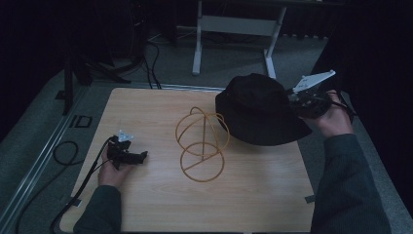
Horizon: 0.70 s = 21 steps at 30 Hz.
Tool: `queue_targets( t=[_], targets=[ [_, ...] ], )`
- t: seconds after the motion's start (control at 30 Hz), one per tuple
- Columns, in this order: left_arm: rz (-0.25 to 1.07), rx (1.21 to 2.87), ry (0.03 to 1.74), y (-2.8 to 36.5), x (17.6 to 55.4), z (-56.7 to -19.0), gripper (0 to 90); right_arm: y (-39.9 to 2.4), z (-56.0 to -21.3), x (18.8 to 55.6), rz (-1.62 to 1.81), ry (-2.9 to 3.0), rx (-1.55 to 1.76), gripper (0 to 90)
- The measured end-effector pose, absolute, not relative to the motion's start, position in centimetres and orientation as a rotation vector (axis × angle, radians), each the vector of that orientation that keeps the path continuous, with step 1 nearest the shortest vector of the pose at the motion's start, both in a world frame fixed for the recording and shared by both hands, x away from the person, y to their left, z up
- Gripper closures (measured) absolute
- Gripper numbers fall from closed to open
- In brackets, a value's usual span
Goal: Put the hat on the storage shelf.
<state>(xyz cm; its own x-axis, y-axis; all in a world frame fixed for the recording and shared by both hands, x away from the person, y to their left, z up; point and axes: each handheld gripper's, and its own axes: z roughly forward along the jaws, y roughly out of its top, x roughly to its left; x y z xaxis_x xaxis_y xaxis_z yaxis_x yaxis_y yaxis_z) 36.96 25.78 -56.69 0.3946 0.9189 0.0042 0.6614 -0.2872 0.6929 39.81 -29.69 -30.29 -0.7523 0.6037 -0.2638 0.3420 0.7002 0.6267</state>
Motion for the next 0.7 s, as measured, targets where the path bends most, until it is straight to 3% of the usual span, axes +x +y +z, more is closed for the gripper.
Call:
queue_targets(
  t=[0.7],
  targets=[
    [0.547, 2.049, 1.345, 25.8, 37.0, -56.7, 2.8, -30.6, -28.2, 39.3, 0.849, 2.405, 0.712, 88.3]
  ],
)
